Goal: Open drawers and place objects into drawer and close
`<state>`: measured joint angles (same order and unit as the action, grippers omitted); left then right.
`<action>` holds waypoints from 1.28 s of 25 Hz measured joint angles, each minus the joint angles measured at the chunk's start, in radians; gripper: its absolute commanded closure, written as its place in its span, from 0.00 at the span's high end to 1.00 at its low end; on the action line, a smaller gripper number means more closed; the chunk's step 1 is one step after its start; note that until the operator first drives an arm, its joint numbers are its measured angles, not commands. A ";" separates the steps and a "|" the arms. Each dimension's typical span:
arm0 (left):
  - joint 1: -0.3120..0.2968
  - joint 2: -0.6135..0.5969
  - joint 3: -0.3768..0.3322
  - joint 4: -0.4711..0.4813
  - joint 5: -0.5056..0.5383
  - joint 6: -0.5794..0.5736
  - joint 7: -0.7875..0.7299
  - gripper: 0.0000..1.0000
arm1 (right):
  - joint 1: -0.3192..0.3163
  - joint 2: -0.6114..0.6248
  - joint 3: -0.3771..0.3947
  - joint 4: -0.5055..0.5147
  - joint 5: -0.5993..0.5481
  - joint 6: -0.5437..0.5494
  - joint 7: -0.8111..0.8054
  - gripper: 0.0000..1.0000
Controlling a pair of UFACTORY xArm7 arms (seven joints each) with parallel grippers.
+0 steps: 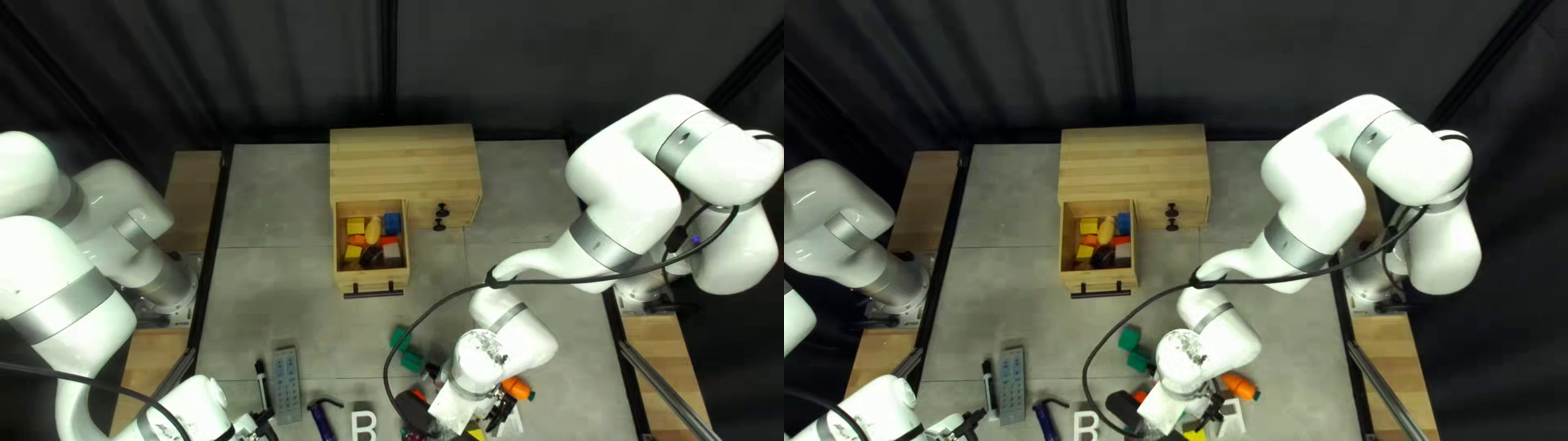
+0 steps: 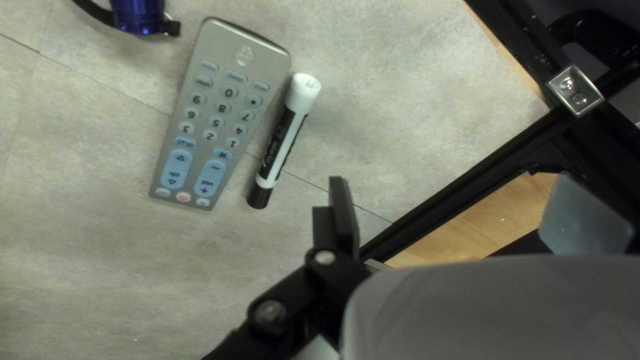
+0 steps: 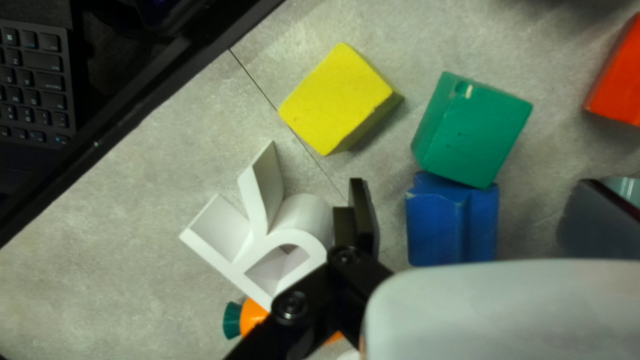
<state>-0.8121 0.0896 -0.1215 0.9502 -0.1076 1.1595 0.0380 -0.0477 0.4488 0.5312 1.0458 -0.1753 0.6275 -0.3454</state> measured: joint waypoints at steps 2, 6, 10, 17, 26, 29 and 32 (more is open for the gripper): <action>0.000 0.000 0.000 0.000 0.000 0.000 0.000 1.00 | 0.000 0.006 -0.003 0.000 -0.002 -0.002 0.000 1.00; 0.000 0.000 0.000 0.000 0.000 0.000 0.000 1.00 | 0.003 0.012 -0.009 -0.011 -0.007 -0.016 0.009 0.72; 0.000 0.000 0.000 0.000 0.000 0.000 0.000 1.00 | 0.008 0.007 -0.013 -0.021 -0.011 -0.025 0.023 0.08; 0.000 0.000 0.000 0.000 0.000 0.000 0.000 1.00 | 0.026 -0.015 -0.025 -0.034 -0.029 -0.027 0.058 0.06; 0.000 0.000 0.000 0.000 0.000 0.000 0.000 1.00 | 0.008 -0.131 -0.016 0.027 0.007 0.173 0.065 0.05; 0.000 0.000 0.000 0.000 0.000 0.000 0.000 1.00 | 0.005 -0.157 -0.029 0.096 0.007 0.279 0.118 0.04; 0.000 0.000 0.000 0.000 0.000 0.000 0.000 1.00 | 0.004 -0.179 -0.052 0.181 -0.008 0.392 0.229 0.04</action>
<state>-0.8121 0.0896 -0.1215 0.9502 -0.1076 1.1595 0.0380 -0.0434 0.2694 0.4796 1.2268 -0.1831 1.0193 -0.1167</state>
